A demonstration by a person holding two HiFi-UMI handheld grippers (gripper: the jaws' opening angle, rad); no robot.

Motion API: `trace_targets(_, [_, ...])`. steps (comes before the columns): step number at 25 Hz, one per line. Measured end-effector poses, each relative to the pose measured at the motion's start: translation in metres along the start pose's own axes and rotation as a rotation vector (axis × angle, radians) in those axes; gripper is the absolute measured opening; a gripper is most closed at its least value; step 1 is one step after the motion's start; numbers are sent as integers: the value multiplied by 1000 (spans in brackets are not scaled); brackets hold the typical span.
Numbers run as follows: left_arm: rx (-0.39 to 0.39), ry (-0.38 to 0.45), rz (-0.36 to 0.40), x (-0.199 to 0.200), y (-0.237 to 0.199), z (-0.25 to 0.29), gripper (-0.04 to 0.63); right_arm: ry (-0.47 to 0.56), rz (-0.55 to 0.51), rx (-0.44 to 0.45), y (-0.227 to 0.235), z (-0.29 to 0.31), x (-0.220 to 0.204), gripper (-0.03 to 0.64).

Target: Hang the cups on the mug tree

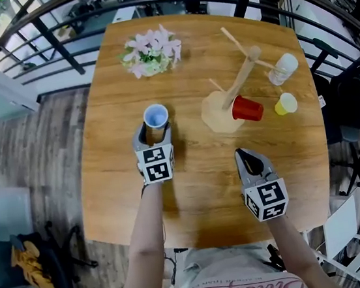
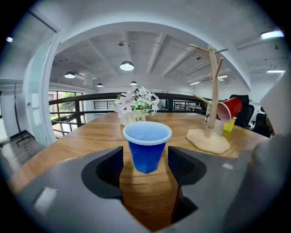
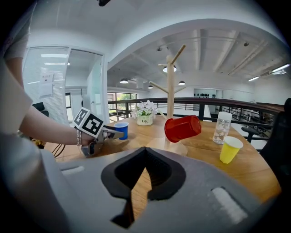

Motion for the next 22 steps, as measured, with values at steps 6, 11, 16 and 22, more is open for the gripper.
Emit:
trace_targets(6, [-26,27,-2,9,1,11,276,-32,-12,-10,-3,-2,-7,2])
trace_targets(11, [-32,40,6,13,6,7,287,-37,-20,-17,-3,-10,-6,2])
trace_targets(16, [-28,66,21,24,14,-5,284,-19,-15,-26,1,-18,2,2])
trace_targets(22, [-10,122,27,43,24,-28,284,16,-8,-6,7,-28,10,2])
Point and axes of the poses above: the fingertips, and each gripper's own axes: z forward along the fingers, y to its right, x out of its top, the point moved 5 cm from there along -z, backward along the fingers, and after that the axes turned 14 degrees about -x, right-handed, at the moved point
